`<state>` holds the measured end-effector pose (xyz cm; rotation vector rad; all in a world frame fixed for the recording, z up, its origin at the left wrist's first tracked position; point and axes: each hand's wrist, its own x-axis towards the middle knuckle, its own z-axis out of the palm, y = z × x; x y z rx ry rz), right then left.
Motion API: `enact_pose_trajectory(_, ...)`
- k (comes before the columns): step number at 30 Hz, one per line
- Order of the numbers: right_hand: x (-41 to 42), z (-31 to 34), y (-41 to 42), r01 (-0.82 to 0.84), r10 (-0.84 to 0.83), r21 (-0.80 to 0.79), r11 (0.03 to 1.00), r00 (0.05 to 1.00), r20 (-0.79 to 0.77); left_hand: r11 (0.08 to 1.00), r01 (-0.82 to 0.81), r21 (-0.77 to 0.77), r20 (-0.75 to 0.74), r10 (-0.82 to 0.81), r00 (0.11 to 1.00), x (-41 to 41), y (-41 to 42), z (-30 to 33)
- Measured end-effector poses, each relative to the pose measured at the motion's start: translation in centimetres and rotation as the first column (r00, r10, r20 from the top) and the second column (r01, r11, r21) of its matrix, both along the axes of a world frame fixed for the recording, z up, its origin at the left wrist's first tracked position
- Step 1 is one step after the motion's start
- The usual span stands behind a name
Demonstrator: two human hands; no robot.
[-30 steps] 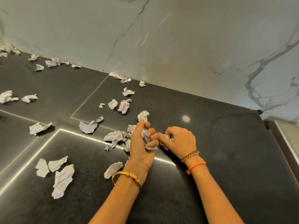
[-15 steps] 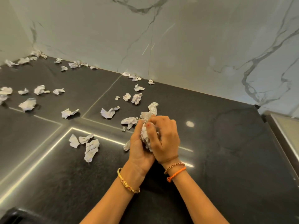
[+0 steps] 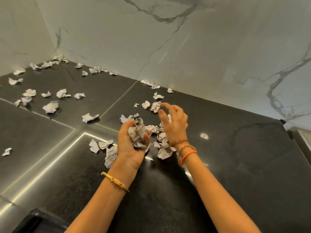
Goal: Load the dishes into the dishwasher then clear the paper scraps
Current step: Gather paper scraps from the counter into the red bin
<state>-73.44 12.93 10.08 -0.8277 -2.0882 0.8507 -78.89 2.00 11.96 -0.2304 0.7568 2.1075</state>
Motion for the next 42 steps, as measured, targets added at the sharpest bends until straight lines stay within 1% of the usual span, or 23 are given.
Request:
enact_pose_trajectory(2, -0.6, -0.7, 2.3, 0.071, -0.076, 0.030, 0.997, 0.980, 0.186, 1.000, -0.026, 0.008, 0.013, 0.026, 1.000, -0.9, -0.6, 0.1)
enact_pose_trajectory(4, -1.3, -1.2, 4.3, 0.085, -0.099, 0.053, 0.995, 0.911, 0.400, 0.999, -0.041, -0.022, 0.030, 0.042, 0.999, -1.4, -0.9, 0.0)
enact_pose_trajectory(7, -1.8, -1.8, 6.0, -0.047, 0.042, -0.007, 0.999, 0.814, 0.579, 0.997, -0.055, -0.062, 0.048, 0.058, 0.997, -1.7, -1.3, -0.2)
enact_pose_trajectory(11, 0.0, -1.7, 5.2, -0.216, 0.176, -0.009, 0.976, 0.774, 0.608, 0.996, -0.060, -0.069, 0.045, 0.063, 0.997, -1.7, -1.4, -0.5)
enact_pose_trajectory(15, 3.3, -0.6, 1.9, -0.329, 0.362, -0.153, 0.932, 0.823, 0.437, 0.998, -0.056, -0.033, 0.007, 0.056, 0.998, -1.4, -1.0, -1.1)
enact_pose_trajectory(17, 4.6, -1.2, -0.1, -0.397, 0.355, -0.042, 0.917, 0.764, 0.538, 0.998, -0.058, -0.025, -0.018, 0.057, 0.998, -1.2, -0.9, -1.5)
enact_pose_trajectory(19, 5.5, -2.8, -1.7, -0.454, 0.265, 0.119, 0.883, 0.692, 0.671, 0.998, -0.059, -0.022, -0.022, 0.059, 0.998, -0.9, -0.9, -1.7)
enact_pose_trajectory(20, 5.9, -3.4, -2.3, -0.466, 0.225, 0.199, 0.862, 0.703, 0.674, 0.998, -0.059, -0.019, -0.021, 0.059, 0.998, -0.8, -0.9, -1.7)
enact_pose_trajectory(24, 6.2, -4.9, -3.0, -0.391, 0.104, 0.574, 0.720, 0.878, 0.467, 0.998, -0.061, 0.003, 0.008, 0.061, 0.998, -0.4, -1.2, -1.8)
enact_pose_trajectory(26, 6.0, -4.9, -3.1, -0.349, 0.060, 0.633, 0.691, 0.900, 0.431, 0.998, -0.063, 0.019, 0.038, 0.062, 0.997, -0.2, -1.3, -2.0)
enact_pose_trajectory(27, 5.9, -5.0, -3.1, -0.300, 0.039, 0.633, 0.714, 0.919, 0.392, 0.998, -0.061, 0.023, 0.050, 0.060, 0.997, -0.1, -1.4, -2.1)
enact_pose_trajectory(29, 5.6, -4.5, -3.1, -0.153, 0.033, 0.469, 0.870, 0.966, 0.255, 0.998, -0.052, 0.030, 0.070, 0.050, 0.996, 0.1, -1.5, -2.4)
enact_pose_trajectory(30, 5.4, -3.9, -3.2, -0.081, 0.052, 0.239, 0.968, 0.991, 0.125, 0.998, -0.044, 0.034, 0.079, 0.041, 0.996, 0.3, -1.5, -2.5)
enact_pose_trajectory(31, 5.2, -3.1, -3.3, -0.061, 0.057, -0.073, 0.995, 0.997, -0.060, 0.999, -0.032, 0.036, 0.081, 0.029, 0.996, 0.5, -1.4, -2.6)
enact_pose_trajectory(32, 5.0, -2.2, -3.3, -0.112, 0.022, -0.383, 0.917, 0.973, -0.231, 0.999, -0.020, 0.030, 0.076, 0.018, 0.997, 0.8, -1.3, -2.8)
enact_pose_trajectory(33, 4.8, -1.5, -3.4, -0.208, -0.039, -0.609, 0.766, 0.930, -0.366, 1.000, -0.010, 0.022, 0.066, 0.009, 0.998, 1.0, -1.2, -2.9)
enact_pose_trajectory(34, 4.6, -0.8, -3.6, -0.318, -0.103, -0.727, 0.608, 0.877, -0.469, 1.000, -0.002, 0.023, 0.054, 0.000, 0.999, 1.3, -1.0, -3.0)
enact_pose_trajectory(35, 4.4, -0.2, -3.7, -0.422, -0.175, -0.768, 0.482, 0.812, -0.557, 0.999, 0.004, 0.034, 0.043, -0.005, 0.999, 1.6, -0.8, -3.0)
enact_pose_trajectory(36, 4.1, 0.4, -3.8, -0.511, -0.249, -0.756, 0.409, 0.734, -0.631, 0.999, 0.008, 0.052, 0.031, -0.009, 0.999, 2.0, -0.6, -3.1)
enact_pose_trajectory(37, 3.7, 0.8, -4.0, -0.563, -0.317, -0.727, 0.394, 0.659, -0.682, 0.997, 0.016, 0.076, 0.013, -0.017, 1.000, 2.3, -0.3, -3.1)
enact_pose_trajectory(39, 2.9, 1.6, -4.9, -0.576, -0.376, -0.682, 0.450, 0.571, -0.730, 0.990, 0.060, 0.128, -0.020, -0.058, 0.998, 3.1, 0.0, -2.9)
enact_pose_trajectory(41, 2.3, 1.9, -5.8, -0.494, -0.286, -0.625, 0.604, 0.597, -0.749, 0.976, 0.104, 0.189, -0.028, -0.100, 0.995, 3.7, 0.0, -2.7)
enact_pose_trajectory(42, 2.0, 1.6, -6.2, -0.420, -0.181, -0.548, 0.724, 0.651, -0.737, 0.967, 0.120, 0.223, -0.033, -0.115, 0.993, 4.0, -0.1, -2.6)
